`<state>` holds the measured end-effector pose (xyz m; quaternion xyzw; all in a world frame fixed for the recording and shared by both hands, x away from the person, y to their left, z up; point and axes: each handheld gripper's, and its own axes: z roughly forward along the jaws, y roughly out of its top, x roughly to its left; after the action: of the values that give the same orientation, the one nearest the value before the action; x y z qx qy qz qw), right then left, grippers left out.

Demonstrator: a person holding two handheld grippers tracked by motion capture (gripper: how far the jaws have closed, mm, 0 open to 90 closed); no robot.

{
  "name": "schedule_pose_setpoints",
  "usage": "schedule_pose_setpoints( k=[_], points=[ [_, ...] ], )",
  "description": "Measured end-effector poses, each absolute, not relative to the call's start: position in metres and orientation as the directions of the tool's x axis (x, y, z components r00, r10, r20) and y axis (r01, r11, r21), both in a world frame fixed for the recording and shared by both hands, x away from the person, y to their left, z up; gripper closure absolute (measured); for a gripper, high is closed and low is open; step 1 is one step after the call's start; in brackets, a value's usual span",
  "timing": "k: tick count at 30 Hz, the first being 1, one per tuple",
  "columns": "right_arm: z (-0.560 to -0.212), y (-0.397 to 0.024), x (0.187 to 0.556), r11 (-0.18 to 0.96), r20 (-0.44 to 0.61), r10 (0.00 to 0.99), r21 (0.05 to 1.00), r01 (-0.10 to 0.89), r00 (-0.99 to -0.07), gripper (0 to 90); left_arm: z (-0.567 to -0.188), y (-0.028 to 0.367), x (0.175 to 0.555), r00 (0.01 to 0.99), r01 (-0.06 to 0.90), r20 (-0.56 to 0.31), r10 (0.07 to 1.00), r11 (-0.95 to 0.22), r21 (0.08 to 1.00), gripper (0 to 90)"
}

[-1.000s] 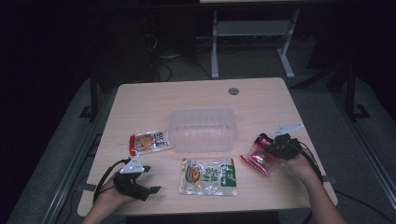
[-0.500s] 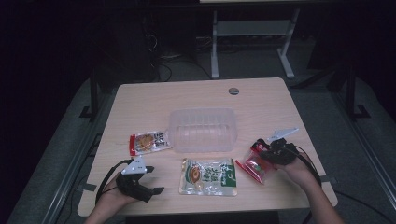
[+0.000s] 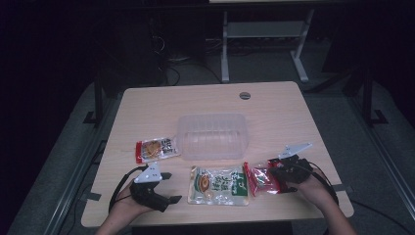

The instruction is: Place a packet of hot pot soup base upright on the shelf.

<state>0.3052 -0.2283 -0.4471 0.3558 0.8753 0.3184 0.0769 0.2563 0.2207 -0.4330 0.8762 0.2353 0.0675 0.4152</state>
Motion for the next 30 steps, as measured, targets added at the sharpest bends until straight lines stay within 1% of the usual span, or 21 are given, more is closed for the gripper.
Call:
schedule_pose_setpoints(
  k=[2,3,5,8,10,11,12,13,14,16,19,20,23,24,30],
  points=[
    [-0.447,-0.228,0.306,0.547,0.084,0.672,0.613,0.57,-0.735,89.9,-0.43,0.216,0.257,0.888,0.341,-0.073,0.454,-0.543,0.767,15.1],
    [-0.446,-0.229,0.308,0.544,0.077,0.677,0.617,0.568,-0.732,89.9,-0.429,0.214,0.258,0.891,0.333,-0.07,0.449,-0.542,0.772,21.1],
    [-0.444,-0.231,0.309,0.536,0.077,0.681,0.625,0.567,-0.728,89.9,-0.426,0.204,0.26,0.892,0.336,-0.081,0.444,-0.534,0.776,25.0],
    [-0.441,-0.235,0.309,0.516,0.083,0.691,0.638,0.571,-0.718,89.0,-0.422,0.189,0.265,0.902,0.319,-0.079,0.424,-0.532,0.785,37.6],
    [-0.439,-0.239,0.308,0.507,0.085,0.697,0.643,0.573,-0.712,85.2,-0.419,0.176,0.27,0.911,0.293,-0.057,0.408,-0.547,0.784,42.9],
    [-0.438,-0.24,0.308,0.502,0.088,0.699,0.646,0.575,-0.709,82.4,-0.418,0.169,0.272,0.915,0.286,-0.051,0.4,-0.553,0.783,47.1],
    [-0.437,-0.242,0.308,0.496,0.091,0.702,0.65,0.576,-0.706,78.2,-0.418,0.164,0.274,0.919,0.276,-0.047,0.392,-0.552,0.787,52.3],
    [-0.437,-0.243,0.308,0.488,0.099,0.707,0.648,0.584,-0.701,76.7,-0.417,0.152,0.279,0.928,0.254,-0.039,0.369,-0.555,0.792,56.8],
    [-0.436,-0.246,0.308,0.481,0.096,0.714,0.652,0.586,-0.694,71.0,-0.417,0.145,0.282,0.932,0.25,-0.042,0.359,-0.556,0.793,64.8],
    [-0.435,-0.249,0.309,0.457,0.115,0.726,0.656,0.601,-0.678,66.9,-0.418,0.131,0.287,0.942,0.232,-0.036,0.335,-0.568,0.79,74.9],
    [-0.433,-0.254,0.308,0.433,0.127,0.742,0.659,0.615,-0.658,60.5,-0.42,0.113,0.294,0.954,0.213,-0.039,0.298,-0.578,0.788,86.7],
    [-0.433,-0.256,0.308,0.428,0.127,0.747,0.659,0.618,-0.653,59.3,-0.421,0.107,0.296,0.956,0.209,-0.04,0.29,-0.582,0.785,89.4],
    [-0.434,-0.261,0.304,0.408,0.136,0.763,0.657,0.634,-0.632,54.0,-0.423,0.092,0.303,0.965,0.194,-0.046,0.259,-0.585,0.787,89.6],
    [-0.435,-0.264,0.304,0.41,0.121,0.766,0.665,0.624,-0.632,52.4,-0.423,0.087,0.305,0.966,0.193,-0.05,0.252,-0.584,0.788,89.6],
    [-0.435,-0.274,0.298,0.383,0.13,0.789,0.66,0.646,-0.6,47.5,-0.425,0.065,0.314,0.975,0.172,-0.053,0.216,-0.583,0.794,89.6]
  ],
)
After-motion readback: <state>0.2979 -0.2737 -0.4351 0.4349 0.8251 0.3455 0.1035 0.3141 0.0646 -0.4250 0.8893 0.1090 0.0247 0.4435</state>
